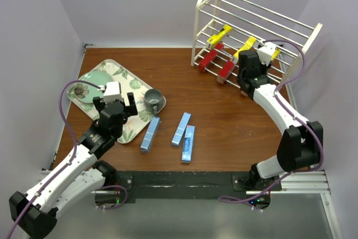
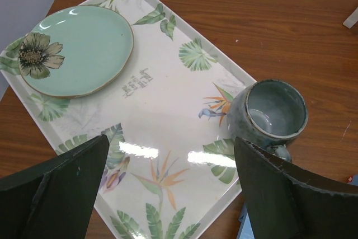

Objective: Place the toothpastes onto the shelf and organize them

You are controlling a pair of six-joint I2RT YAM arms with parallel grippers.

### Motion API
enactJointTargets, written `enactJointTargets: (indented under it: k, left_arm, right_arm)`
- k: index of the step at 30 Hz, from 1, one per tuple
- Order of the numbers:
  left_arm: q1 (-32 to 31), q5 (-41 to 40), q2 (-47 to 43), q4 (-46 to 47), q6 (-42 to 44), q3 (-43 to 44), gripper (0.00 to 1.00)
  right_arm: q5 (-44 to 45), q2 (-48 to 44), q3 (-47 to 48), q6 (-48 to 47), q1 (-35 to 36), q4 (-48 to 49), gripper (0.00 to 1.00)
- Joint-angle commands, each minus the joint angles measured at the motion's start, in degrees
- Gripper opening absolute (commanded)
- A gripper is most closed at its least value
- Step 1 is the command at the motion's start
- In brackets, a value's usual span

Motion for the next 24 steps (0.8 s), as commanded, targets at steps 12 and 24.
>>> enactJointTargets:
  k: [12,24]
  left_arm:
    - [0.19,-0.09,0.62,2.24,0.73,-0.25,0.99]
    - [0.19,0.18,1.06,2.33,0.90,-0.33,0.99]
  right_arm:
    - [4.18,0.81,1.14,-1.93,-1.67,5.78,0.37]
    - [4.27,-0.24,-0.80,-7.47,-2.29,12.81,0.31]
